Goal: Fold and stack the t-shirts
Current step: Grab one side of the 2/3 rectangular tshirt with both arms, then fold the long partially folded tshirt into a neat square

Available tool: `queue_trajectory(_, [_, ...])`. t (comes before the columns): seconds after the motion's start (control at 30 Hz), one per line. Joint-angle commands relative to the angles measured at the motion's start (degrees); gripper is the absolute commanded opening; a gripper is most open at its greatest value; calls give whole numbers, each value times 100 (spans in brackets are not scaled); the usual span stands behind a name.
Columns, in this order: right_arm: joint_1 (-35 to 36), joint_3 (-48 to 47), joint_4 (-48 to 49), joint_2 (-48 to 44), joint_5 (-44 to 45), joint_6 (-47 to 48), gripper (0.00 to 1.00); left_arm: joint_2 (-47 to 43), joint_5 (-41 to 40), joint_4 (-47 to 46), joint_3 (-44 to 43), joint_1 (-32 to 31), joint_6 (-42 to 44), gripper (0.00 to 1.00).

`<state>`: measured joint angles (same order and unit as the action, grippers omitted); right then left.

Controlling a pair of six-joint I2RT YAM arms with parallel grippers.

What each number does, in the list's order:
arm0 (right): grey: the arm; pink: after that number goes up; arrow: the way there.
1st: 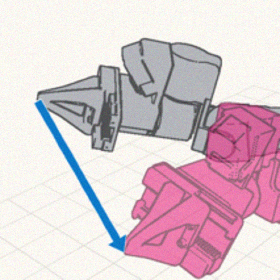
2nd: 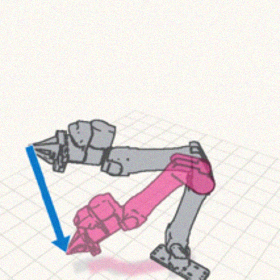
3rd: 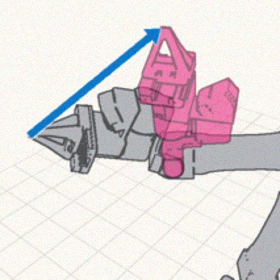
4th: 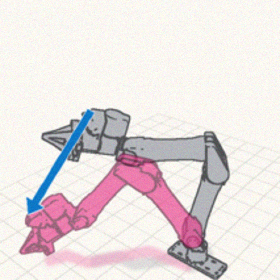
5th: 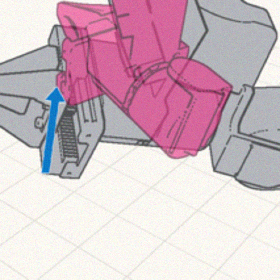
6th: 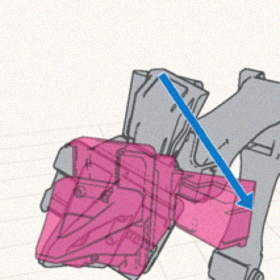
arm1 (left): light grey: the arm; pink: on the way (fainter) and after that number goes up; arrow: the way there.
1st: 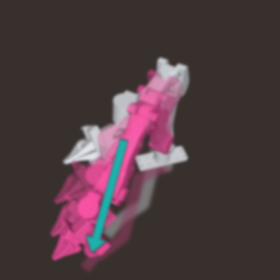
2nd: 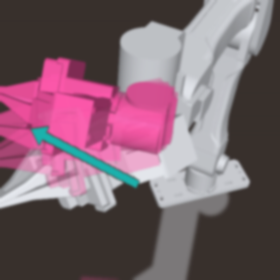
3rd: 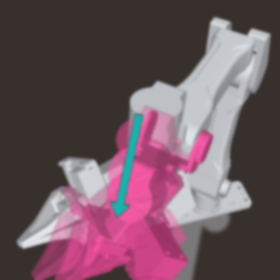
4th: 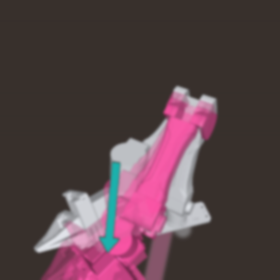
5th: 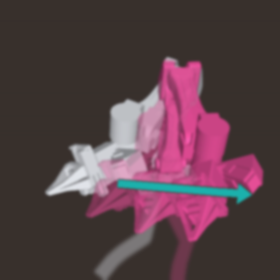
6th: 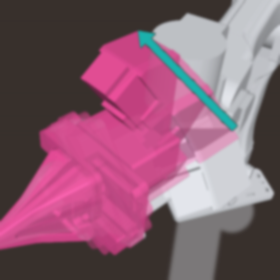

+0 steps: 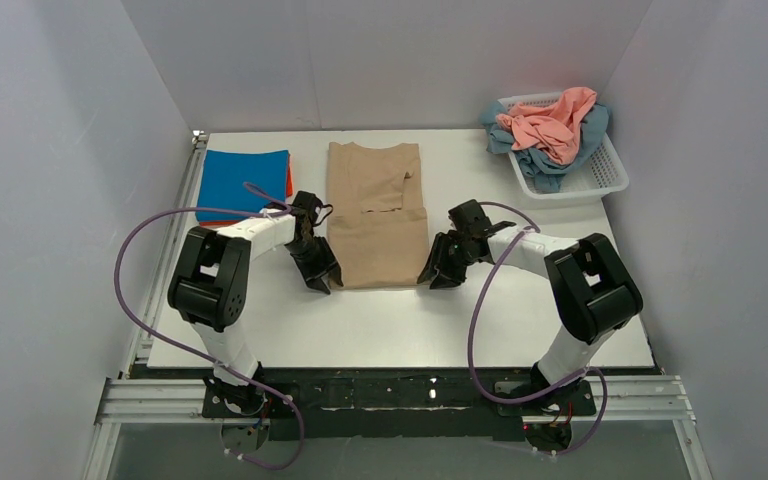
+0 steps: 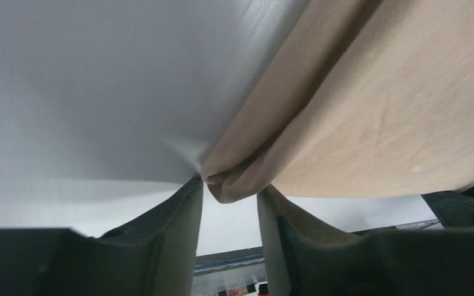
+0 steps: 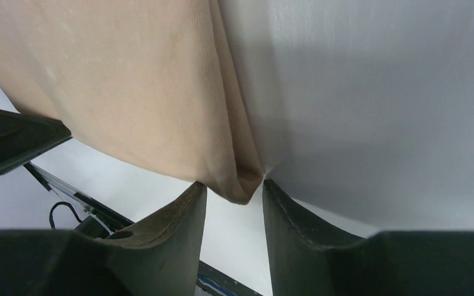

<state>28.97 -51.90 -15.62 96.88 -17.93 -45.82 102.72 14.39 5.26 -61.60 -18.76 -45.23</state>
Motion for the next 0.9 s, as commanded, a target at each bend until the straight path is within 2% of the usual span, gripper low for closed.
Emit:
queue_trajectory(0.0, [50,-46,221,195,271,-71,46,452,-173,279,274,-8,21,31])
queue_trajectory(0.1, [49,-70,260,327,384,-89,43,530,-167,265,247,-5,25,17])
queue_trajectory(0.17, [48,-113,226,434,460,-51,35,587,-198,284,218,-4,56,2])
queue_trajectory(0.23, [54,-188,60,502,395,41,5,587,-194,338,206,4,87,0])
queue_trajectory(0.27, [68,-165,37,476,332,64,1,547,-172,333,244,0,114,0])
queue_trajectory(0.47, [180,309,-302,-272,-194,199,1,-280,-129,230,892,-11,30,0])
queue_trajectory(0.63, [398,789,-862,-1119,-829,293,1,-1650,-73,302,1943,-123,-270,0])
queue_trajectory(0.77, [650,1169,-1279,-1806,-1521,296,1,-2985,-133,984,2370,-363,-351,0])
queue_trajectory(0.87, [896,1184,-1784,-2373,-1982,399,1,-4145,-52,1929,2372,-525,-331,0])
